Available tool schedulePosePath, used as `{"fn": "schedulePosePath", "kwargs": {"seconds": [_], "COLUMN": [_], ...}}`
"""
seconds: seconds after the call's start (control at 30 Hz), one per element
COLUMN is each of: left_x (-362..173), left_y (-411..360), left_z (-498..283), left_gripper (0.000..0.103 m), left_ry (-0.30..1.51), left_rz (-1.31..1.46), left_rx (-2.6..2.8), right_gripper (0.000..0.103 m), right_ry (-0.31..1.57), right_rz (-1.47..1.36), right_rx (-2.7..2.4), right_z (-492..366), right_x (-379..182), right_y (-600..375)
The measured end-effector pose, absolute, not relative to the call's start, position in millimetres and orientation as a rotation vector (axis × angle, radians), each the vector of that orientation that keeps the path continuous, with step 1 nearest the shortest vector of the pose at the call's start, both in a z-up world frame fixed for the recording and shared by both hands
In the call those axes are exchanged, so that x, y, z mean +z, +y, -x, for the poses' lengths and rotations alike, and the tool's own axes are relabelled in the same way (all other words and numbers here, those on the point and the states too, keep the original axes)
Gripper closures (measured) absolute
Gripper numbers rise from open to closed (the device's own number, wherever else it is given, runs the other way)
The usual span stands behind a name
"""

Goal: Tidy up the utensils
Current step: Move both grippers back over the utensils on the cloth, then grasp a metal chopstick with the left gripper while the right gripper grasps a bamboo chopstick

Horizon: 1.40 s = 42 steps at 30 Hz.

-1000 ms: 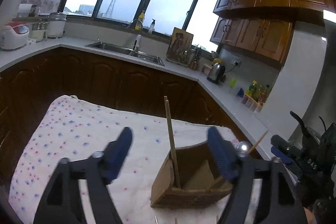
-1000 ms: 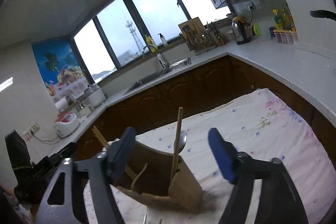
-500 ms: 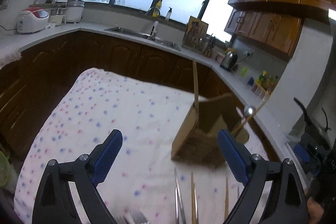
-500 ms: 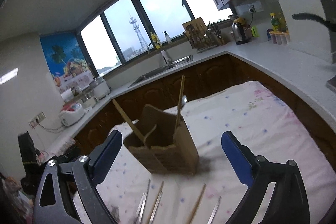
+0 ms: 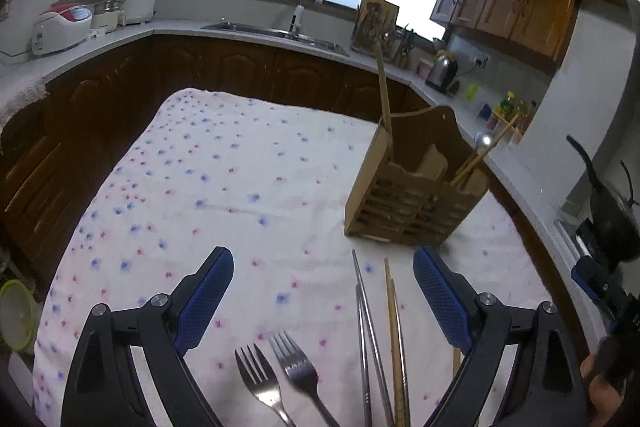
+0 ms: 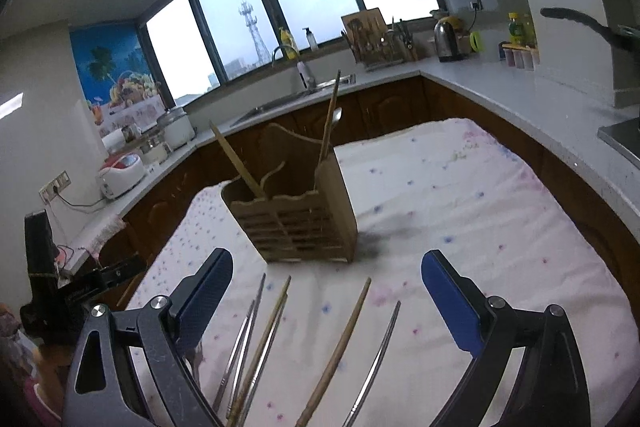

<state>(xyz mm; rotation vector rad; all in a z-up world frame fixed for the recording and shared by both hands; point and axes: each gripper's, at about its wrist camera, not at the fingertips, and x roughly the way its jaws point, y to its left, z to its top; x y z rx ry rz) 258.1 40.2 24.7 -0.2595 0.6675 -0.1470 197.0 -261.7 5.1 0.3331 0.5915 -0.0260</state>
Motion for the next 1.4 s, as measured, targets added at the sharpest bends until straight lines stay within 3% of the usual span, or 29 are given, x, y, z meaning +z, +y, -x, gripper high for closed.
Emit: {"fn": "schedulePosePath", "kwargs": {"seconds": [0.27, 0.33, 0.7, 0.9, 1.03, 1.3, 1.4], "left_x": [21.0, 18.9, -6.7, -22.4, -32.5, -52.0, -59.5], "left_y": [34.0, 31.4, 11.5, -2.2, -14.0, -36.2, -42.4], "left_z": [-265.1, -266.9, -304.4, -341.3, -367.3, -402.5, -410.8], "left_gripper": [0.015, 0.017, 0.037, 0.051, 0.059, 0.064, 0.071], "left_ry": [0.722, 0.739, 0.834, 0.913, 0.960, 1.011, 1.036], "left_rz": [0.231, 0.223, 0.199, 0.180, 0.157, 0.118, 0.107], "left_rx": [-0.157, -0.162, -0.196, -0.224, -0.243, -0.257, -0.259], "right_gripper": [0.008, 0.012, 0.058, 0.068, 0.069, 0.074, 0.074], "right_ry": [0.656, 0.675, 0.845, 0.932, 0.964, 1.002, 1.000], "right_rz": [-0.338, -0.338, -0.348, -0.357, -0.360, -0.356, -0.331], "right_rx": [-0.043, -0.044, -0.051, -0.063, -0.079, -0.092, -0.094], "right_z": [-206.2, -209.0, -242.6, -262.6, -273.9, -290.8, -293.6], "right_x": [-14.3, -21.0, -64.1, -86.1, -97.7, -112.7, -113.6], "right_y": [-264.3, -263.5, -255.4, -257.6, -261.6, -264.1, -261.2]}}
